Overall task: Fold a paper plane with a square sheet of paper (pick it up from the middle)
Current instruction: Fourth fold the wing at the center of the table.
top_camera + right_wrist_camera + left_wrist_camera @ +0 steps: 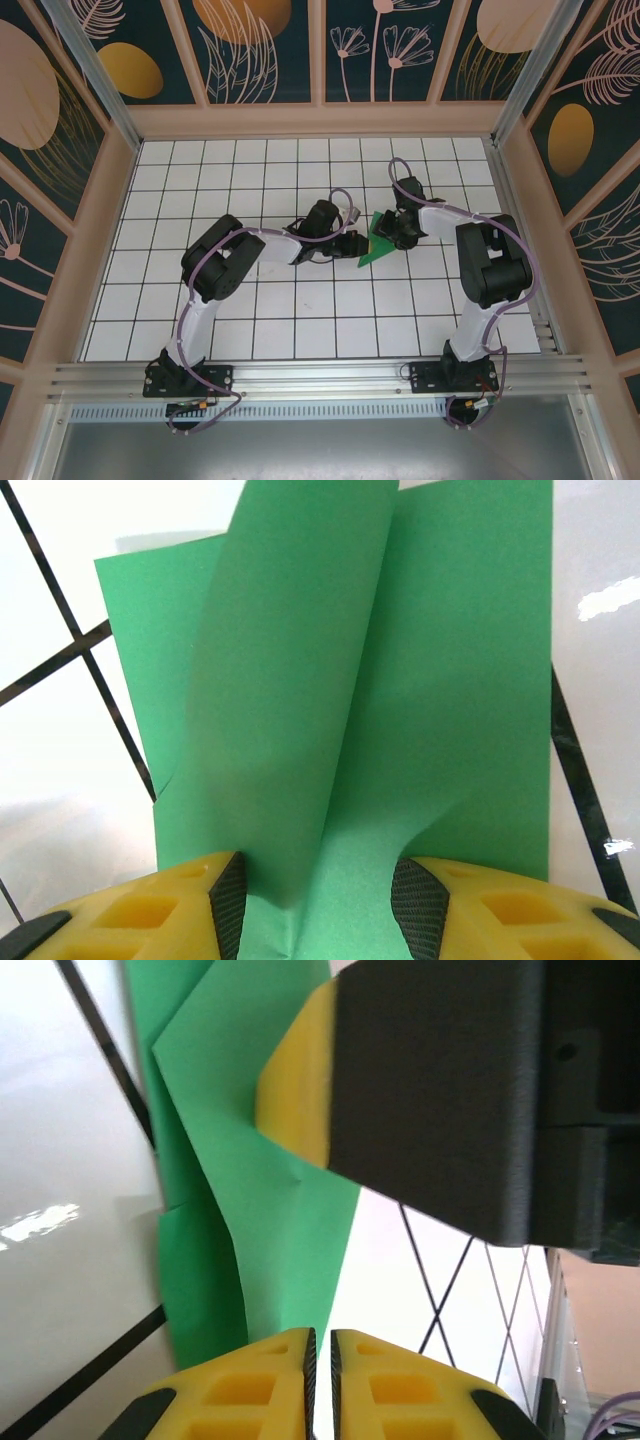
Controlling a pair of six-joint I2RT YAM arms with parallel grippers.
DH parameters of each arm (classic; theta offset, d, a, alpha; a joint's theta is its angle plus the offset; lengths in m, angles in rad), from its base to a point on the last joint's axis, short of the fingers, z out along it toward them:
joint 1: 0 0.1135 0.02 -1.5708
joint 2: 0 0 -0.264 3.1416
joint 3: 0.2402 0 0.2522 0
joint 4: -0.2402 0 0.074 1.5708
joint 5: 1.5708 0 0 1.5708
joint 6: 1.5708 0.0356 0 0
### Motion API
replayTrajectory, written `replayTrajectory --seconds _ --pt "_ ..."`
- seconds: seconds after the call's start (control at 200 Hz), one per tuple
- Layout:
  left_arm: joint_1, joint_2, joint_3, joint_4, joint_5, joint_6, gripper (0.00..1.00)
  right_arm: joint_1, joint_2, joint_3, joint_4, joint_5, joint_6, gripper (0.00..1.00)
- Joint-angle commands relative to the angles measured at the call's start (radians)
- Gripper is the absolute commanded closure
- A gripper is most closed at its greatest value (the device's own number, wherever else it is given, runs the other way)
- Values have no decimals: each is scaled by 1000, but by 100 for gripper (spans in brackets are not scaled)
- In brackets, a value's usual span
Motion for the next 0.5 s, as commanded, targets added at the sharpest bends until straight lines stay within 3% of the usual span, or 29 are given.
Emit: replayTrajectory --seconds 0.0,0.495 --pt "-3 25 27 -61 -41 33 84 -7 108 -52 -56 89 9 50" --pt "-4 35 27 -138 -102 69 90 -8 57 -20 -19 34 -46 52"
